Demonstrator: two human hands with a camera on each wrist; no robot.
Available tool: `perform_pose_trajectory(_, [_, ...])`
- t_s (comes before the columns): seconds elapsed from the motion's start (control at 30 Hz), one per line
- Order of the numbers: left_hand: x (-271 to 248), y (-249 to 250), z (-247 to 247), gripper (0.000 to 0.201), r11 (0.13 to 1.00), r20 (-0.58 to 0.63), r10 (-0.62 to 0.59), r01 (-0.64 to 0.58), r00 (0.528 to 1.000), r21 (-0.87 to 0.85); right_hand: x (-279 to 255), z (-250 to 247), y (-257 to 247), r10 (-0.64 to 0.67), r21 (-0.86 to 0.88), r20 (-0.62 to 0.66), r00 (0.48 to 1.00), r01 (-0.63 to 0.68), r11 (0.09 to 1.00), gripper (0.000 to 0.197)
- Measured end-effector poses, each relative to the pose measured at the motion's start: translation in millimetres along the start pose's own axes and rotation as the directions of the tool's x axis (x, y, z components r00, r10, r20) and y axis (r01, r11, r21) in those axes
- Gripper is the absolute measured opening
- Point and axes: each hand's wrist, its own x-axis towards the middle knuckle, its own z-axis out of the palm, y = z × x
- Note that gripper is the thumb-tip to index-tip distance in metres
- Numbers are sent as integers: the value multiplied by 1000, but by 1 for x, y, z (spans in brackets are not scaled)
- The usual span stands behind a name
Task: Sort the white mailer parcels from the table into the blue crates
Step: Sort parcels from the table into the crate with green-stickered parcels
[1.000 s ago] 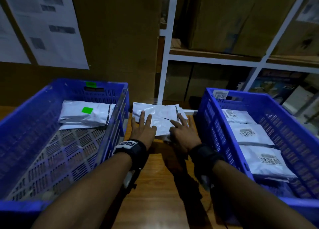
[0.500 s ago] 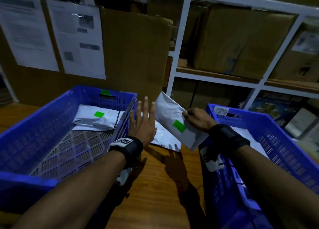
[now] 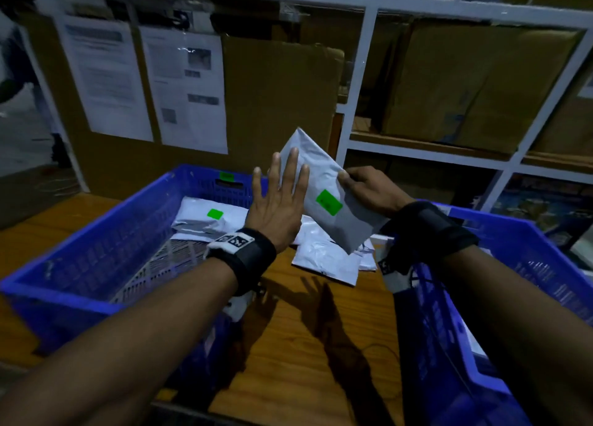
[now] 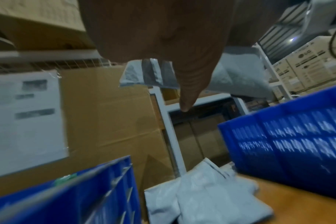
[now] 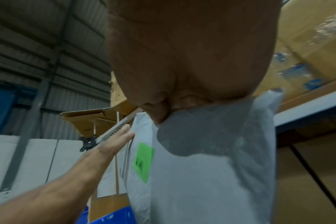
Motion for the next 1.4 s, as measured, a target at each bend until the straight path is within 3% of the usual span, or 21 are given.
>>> perform_pose_trajectory(0.13, [8,-25,-19,106,986,160,-76,97,984,-132,19,12,-35,-40,-42,-17,999,39,998,42])
perform_pose_trajectory(0.4, [28,-113,-26,103,948,325,-155,232,933,-215,81,62,-115,-35,-77,-101,994,28,997,46])
perform_pose_trajectory(0.5, [27,-153,-14,110,924,460,-139,282,877,-259,104,90,-138,37,-22,-182,983,-41,999,45])
perform_pose_trajectory(0.57, [27,-173,-6,118,909,549,-61,274,834,-314,115,110,-152,88,13,-218,972,-87,996,45])
perform_pose_trajectory(0.67, [29,-192,3,122,892,622,2,280,783,-356,130,136,-174,143,-46,-164,976,-152,987,46])
perform_pose_trajectory(0.8, [31,-204,26,115,855,593,-45,337,804,-393,144,166,-198,181,-106,-108,977,-192,976,48])
perform_pose_trajectory(0.87, [30,-214,48,114,837,599,-3,330,801,-437,146,176,-207,178,-94,-110,978,-188,978,48])
perform_pose_trajectory(0.97, [32,-224,86,124,817,557,92,257,825,-516,146,188,-212,165,-126,-5,986,-164,978,41])
perform_pose_trajectory(1.07, [18,-237,63,84,772,589,246,212,770,-599,141,198,-216,139,-106,112,984,-127,986,35])
perform_pose_trajectory(1.1, [14,-242,62,79,737,590,275,228,760,-637,139,201,-217,130,-75,155,979,-120,990,37])
perform_pose_trajectory(1.17, [7,-252,62,88,711,600,260,270,756,-649,134,206,-222,123,8,249,961,-129,992,49])
perform_pose_trajectory(1.23, [1,-258,59,70,695,617,250,306,746,-651,130,212,-225,101,86,327,940,-136,987,59])
perform_pose_trajectory(1.33, [-8,-262,62,44,704,581,102,353,808,-616,128,221,-223,96,137,385,918,-160,978,63])
perform_pose_trajectory(1.4, [-13,-264,73,40,719,559,14,381,829,-582,129,225,-216,113,-13,371,922,-116,993,58])
